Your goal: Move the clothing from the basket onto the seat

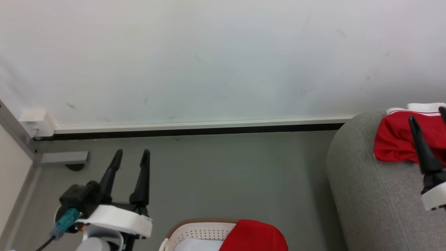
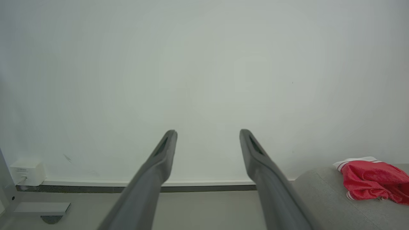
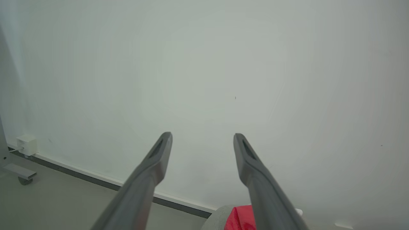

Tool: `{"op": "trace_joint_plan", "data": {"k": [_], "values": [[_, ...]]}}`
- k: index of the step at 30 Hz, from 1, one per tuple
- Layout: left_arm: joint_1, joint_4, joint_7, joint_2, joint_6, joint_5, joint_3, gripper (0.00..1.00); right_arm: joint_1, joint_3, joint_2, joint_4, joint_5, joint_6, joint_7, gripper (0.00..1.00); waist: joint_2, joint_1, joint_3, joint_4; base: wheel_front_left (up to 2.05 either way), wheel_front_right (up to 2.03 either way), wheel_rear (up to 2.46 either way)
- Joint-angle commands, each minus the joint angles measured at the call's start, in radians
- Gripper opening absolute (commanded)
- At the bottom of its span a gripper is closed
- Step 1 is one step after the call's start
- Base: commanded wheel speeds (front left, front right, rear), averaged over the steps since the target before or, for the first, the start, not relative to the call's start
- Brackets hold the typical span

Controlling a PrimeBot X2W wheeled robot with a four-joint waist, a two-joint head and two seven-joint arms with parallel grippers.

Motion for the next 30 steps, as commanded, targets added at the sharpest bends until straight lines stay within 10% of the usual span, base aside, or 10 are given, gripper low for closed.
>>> {"op": "trace_joint_plan", "data": {"k": [1, 15, 30], "values": [[0.027, -0.007, 0.000, 0.003, 0.002, -0.009, 0.015, 1.00, 0.052, -0.023, 0.034, -0.015, -0.019, -0.003, -0.012, 1.00, -0.0001, 0.0003, -0.013, 0.021, 0.00, 0.00, 0.00], [0.179, -0.042, 0.000, -0.086, -0.033, 0.122, 0.163, 1.00, 0.362, -0.202, 0.365, -0.155, -0.219, -0.003, -0.077, 1.00, -0.0001, 0.0003, -0.003, 0.025, 0.00, 0.00, 0.00], [0.200, -0.010, -0.001, -0.157, -0.079, 0.199, 0.202, 1.00, 0.378, -0.220, 0.429, -0.161, -0.311, -0.003, -0.077, 1.00, -0.0001, 0.0003, 0.005, 0.016, 0.00, 0.00, 0.00]]}}
